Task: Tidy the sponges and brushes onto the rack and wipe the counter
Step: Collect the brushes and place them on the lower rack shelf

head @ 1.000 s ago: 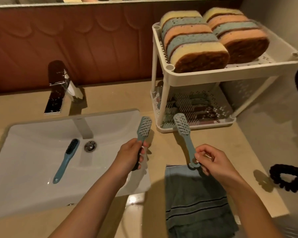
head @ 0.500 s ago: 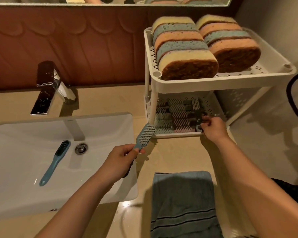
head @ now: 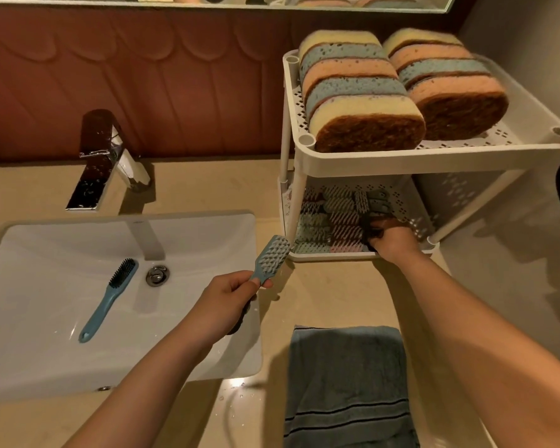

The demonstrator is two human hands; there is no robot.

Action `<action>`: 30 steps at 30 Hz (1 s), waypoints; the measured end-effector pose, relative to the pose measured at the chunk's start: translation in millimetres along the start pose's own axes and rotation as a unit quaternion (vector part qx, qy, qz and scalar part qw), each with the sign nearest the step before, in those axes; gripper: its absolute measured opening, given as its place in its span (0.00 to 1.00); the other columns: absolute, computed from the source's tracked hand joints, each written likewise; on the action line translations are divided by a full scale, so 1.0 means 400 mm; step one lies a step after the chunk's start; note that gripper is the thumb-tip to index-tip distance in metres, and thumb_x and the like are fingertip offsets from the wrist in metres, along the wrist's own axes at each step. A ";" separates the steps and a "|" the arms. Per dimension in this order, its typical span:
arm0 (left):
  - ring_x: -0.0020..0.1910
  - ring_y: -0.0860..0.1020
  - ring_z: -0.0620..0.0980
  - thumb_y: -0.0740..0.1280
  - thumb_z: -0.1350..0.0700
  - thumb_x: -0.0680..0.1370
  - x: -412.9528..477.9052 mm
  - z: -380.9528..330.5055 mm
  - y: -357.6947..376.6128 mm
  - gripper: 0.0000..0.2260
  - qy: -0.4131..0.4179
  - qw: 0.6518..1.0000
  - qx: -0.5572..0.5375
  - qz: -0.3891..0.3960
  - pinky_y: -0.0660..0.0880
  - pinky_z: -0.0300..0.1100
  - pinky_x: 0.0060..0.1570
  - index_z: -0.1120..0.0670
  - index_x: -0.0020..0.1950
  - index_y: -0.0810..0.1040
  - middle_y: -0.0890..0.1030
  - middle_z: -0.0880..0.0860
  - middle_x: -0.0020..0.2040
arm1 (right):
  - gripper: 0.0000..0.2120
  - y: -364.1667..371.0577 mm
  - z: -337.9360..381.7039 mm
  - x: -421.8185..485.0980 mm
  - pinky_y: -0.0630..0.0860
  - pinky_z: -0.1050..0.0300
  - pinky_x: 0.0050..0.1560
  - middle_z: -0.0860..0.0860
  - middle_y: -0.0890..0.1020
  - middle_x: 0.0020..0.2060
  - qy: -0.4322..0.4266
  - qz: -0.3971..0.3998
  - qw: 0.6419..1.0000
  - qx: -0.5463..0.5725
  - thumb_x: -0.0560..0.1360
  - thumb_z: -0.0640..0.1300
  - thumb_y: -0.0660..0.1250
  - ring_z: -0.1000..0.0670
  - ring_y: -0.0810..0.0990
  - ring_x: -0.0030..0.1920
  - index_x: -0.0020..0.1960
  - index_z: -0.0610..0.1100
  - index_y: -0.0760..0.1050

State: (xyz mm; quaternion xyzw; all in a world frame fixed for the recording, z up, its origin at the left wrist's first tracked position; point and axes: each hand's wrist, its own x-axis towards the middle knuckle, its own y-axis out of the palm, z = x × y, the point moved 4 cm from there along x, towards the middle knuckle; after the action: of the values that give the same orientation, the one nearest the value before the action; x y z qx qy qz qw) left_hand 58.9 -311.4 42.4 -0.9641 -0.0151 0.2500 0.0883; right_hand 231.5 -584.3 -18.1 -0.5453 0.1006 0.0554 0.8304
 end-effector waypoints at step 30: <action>0.30 0.72 0.45 0.65 0.52 0.77 0.060 -0.058 0.123 0.13 0.170 0.963 0.207 0.033 0.71 0.43 0.37 0.52 0.33 0.75 0.75 0.47 0.30 | 0.04 0.046 0.219 -0.360 0.66 0.64 0.28 0.53 0.78 0.28 0.088 0.045 0.811 0.576 0.74 0.40 0.67 0.61 0.71 0.24 0.43 0.45 0.72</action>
State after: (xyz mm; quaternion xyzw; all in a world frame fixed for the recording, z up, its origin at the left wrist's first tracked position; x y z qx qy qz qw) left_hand 90.3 -361.8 42.2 -0.9531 0.0837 0.0833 0.2787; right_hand 96.8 -493.9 31.8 0.0355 0.2108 -0.0239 0.9766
